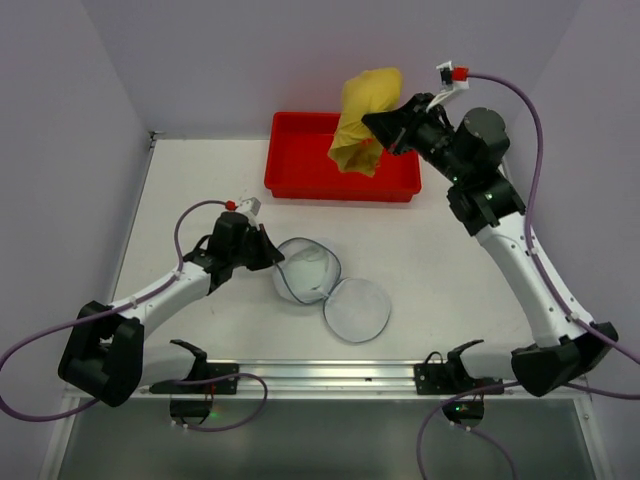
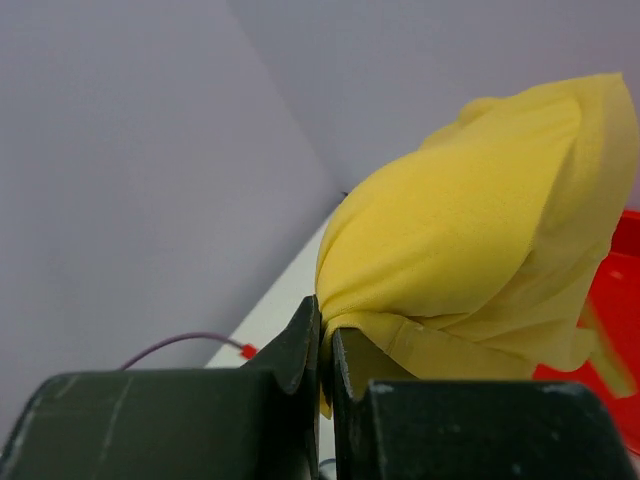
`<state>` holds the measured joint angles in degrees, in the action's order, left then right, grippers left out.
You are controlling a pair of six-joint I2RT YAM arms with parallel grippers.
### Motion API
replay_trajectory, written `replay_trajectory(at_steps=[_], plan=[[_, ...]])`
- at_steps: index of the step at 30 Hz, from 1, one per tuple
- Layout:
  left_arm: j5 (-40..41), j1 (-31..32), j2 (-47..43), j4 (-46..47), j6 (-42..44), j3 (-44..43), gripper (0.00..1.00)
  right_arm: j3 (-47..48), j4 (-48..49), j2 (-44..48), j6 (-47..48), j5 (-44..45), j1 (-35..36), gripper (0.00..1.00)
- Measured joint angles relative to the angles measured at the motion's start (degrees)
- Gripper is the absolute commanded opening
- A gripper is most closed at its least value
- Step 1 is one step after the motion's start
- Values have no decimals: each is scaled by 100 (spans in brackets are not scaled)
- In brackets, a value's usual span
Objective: Unzip the laundry bag and remove the bra
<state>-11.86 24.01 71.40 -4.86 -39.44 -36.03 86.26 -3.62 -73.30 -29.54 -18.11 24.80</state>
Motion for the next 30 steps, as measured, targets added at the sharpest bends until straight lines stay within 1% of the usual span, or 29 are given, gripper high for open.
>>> replay_trajectory(at_steps=[5, 9, 13, 17, 22, 23, 25, 26, 29, 30], plan=[[-9, 0, 0, 2, 2, 109, 0, -35, 59, -953, 136, 420, -697, 0], [-9, 0, 0, -28, 4, 155, 0, -262, 201, -1696, 350, 916, -1014, 0], [-13, 0, 0, -42, 4, 208, 0, -114, 280, -2728, 612, 1237, -1231, 0], [-37, 0, 0, -42, 4, 219, 0, 892, 2, -4050, 723, 1235, -1307, 0], [-46, 0, 0, -37, 7, 219, 0, 2184, -393, -5292, 472, 658, -1296, 0], [-48, 0, 0, -37, 7, 219, 0, 2293, -431, -5431, 380, 540, -1292, 5], [-70, 0, 2, -33, 7, 219, 0, 2323, -525, -5580, 157, 420, -1290, 23], [-79, 0, 2, -33, 7, 219, 0, 2293, -579, -5613, 48, 378, -1290, 43], [-90, 0, 13, -31, 7, 216, 0, 2033, -625, -5589, -155, 372, -1300, 69], [-94, 0, 17, -31, 9, 216, 0, 1832, -590, -5506, -177, 413, -1305, 80]])
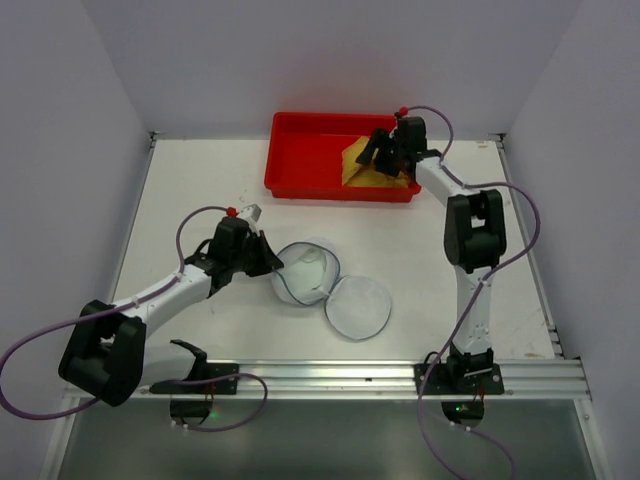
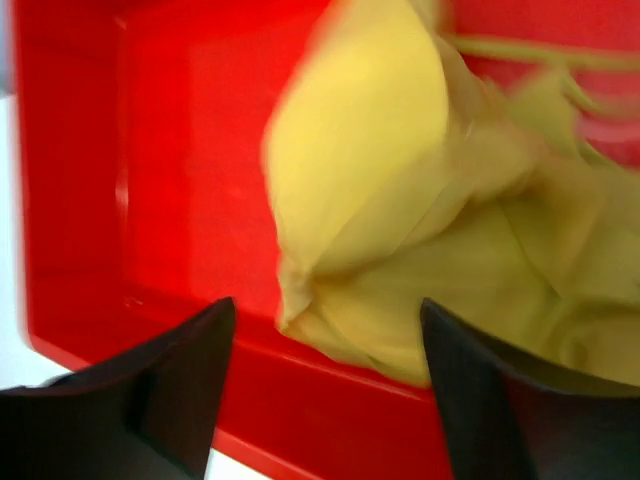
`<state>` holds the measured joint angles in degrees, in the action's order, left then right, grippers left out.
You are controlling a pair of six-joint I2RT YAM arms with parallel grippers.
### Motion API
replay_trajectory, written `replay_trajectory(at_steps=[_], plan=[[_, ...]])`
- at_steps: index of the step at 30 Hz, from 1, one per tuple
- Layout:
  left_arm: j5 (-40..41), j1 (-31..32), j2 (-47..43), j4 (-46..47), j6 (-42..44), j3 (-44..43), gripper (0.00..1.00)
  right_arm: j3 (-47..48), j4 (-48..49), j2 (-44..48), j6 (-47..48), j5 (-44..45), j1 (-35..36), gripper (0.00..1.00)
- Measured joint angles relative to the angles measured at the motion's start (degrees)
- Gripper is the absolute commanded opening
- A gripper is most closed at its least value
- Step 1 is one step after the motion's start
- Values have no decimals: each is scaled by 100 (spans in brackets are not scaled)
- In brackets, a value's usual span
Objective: Unzip the laundry bag and remove the bra
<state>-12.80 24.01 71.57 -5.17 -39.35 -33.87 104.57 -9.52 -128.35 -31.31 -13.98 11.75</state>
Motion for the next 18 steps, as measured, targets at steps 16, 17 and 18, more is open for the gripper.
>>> replay_trajectory(at_steps=[16, 17, 18], plan=[[0, 0, 44, 22, -4, -9, 0, -3530, -223, 4854, 616, 107, 2437, 94], [0, 0, 44, 20, -4, -17, 0, -3665, -214, 4957, 629, 26, 2675, 93], [0, 0, 44, 11, -4, -31, 0, -3797, -195, 5005, 634, -4, 2874, 93]])
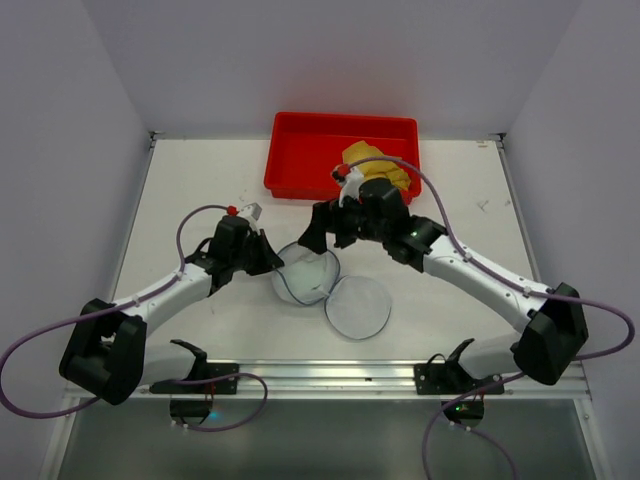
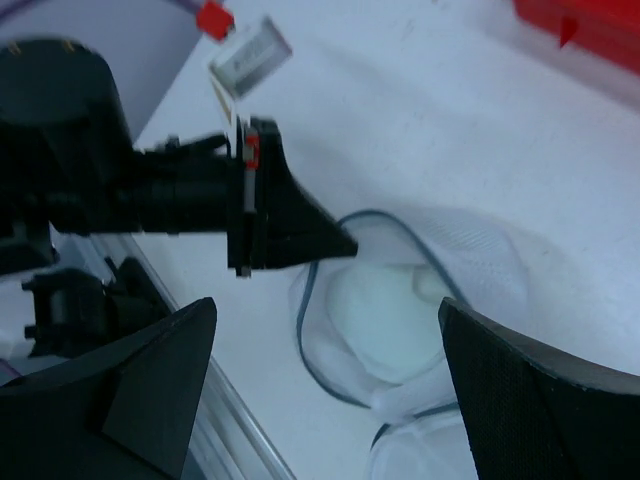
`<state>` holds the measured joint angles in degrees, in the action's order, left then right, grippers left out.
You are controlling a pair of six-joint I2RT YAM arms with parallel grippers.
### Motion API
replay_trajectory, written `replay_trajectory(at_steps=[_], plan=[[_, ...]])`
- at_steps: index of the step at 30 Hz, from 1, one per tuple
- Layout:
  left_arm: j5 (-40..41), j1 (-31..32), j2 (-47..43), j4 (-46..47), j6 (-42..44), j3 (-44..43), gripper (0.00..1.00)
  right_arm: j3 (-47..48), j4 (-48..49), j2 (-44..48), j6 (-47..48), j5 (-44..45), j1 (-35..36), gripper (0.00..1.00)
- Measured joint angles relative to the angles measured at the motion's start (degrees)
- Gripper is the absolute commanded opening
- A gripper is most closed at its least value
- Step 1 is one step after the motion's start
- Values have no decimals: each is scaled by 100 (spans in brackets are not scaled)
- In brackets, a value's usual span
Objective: Unzip the laundry bag and remove the bra
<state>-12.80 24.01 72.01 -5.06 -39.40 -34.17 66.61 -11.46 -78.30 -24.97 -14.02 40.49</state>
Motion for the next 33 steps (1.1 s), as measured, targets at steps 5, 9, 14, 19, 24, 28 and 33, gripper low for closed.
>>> replay_trajectory(at_steps=[5, 9, 14, 19, 24, 28, 33], plan=[[0, 0, -2, -20, 0, -50, 0, -442, -127, -409, 20, 129, 662, 93], [-2, 0, -4, -31, 0, -66, 0, -485, -146, -1097, 81, 273, 911, 98], [-2, 0, -101, -39, -2, -66, 0, -402, -264, -1860, 291, 643, 909, 99], [-7, 0, -164, -42, -2, -66, 0, 39, -599, -2422, 535, 846, 931, 99], [-7, 0, -162, -42, -2, -72, 0, 402, -841, -2706, 734, 896, 1056, 59], [-31, 0, -149, -39, -2, -74, 0, 439, -876, -2787, 796, 887, 1102, 7], [-22, 0, -149, -46, -2, -76, 0, 107, -833, -2354, 894, 750, 1104, 0]])
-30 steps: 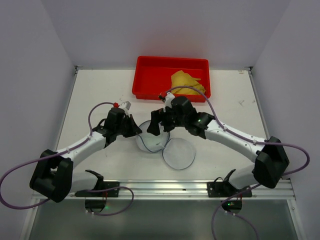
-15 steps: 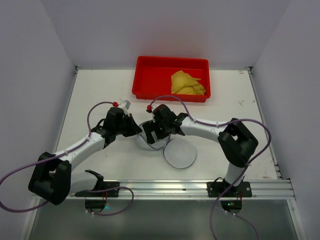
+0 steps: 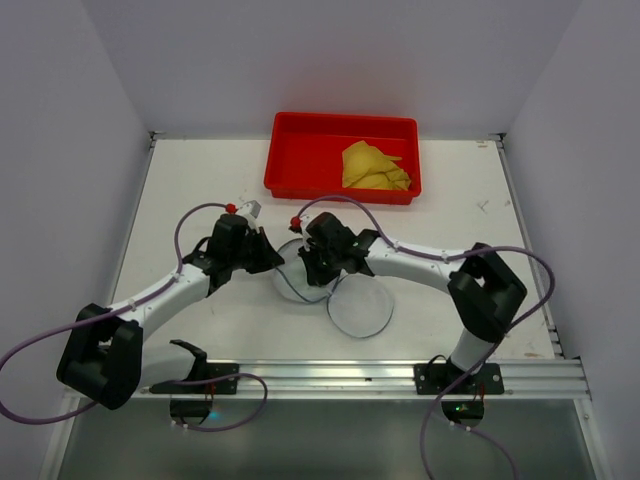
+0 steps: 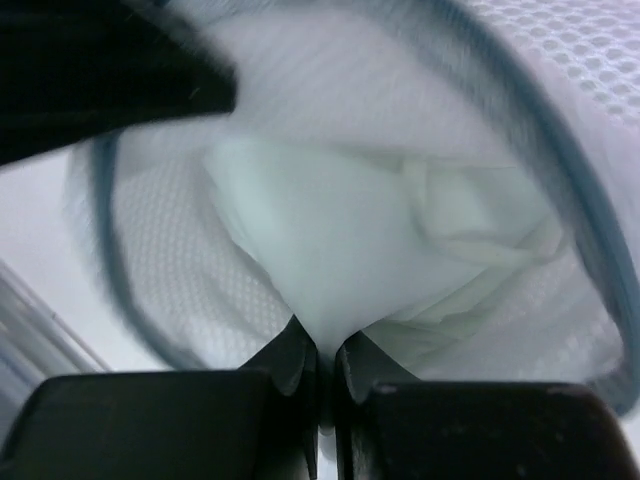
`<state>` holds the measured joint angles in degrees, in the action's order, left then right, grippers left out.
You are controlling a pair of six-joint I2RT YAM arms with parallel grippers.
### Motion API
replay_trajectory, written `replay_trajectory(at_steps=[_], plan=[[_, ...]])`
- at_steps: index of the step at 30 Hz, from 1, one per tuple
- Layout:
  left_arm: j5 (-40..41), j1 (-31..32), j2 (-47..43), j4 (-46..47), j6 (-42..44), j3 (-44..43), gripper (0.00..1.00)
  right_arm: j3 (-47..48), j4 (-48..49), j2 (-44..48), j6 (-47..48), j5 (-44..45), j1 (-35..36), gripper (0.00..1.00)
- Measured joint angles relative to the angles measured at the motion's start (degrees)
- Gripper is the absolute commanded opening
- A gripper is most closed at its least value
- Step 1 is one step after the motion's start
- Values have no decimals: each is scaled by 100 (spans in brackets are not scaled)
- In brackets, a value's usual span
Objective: Unzip the laundry bag and remove the bra
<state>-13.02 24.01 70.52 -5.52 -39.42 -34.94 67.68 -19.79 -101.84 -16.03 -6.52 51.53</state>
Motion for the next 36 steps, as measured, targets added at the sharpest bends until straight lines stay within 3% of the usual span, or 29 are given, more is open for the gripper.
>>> replay_trajectory(at_steps=[11, 16, 23, 36], plan=[[50, -205, 9, -234, 50, -96, 0, -826, 367, 3368, 372, -981, -31, 0], [-179, -212, 7, -227, 111, -96, 0, -811, 1241, 3926, 153, -774, -149, 0], [-216, -208, -188, -197, 107, 13, 0, 286, 1707, 2822, -197, -299, -894, 0], [-459, -208, -210, 13, -111, 579, 0, 3945, 1945, -695, -39, -68, -2135, 0]])
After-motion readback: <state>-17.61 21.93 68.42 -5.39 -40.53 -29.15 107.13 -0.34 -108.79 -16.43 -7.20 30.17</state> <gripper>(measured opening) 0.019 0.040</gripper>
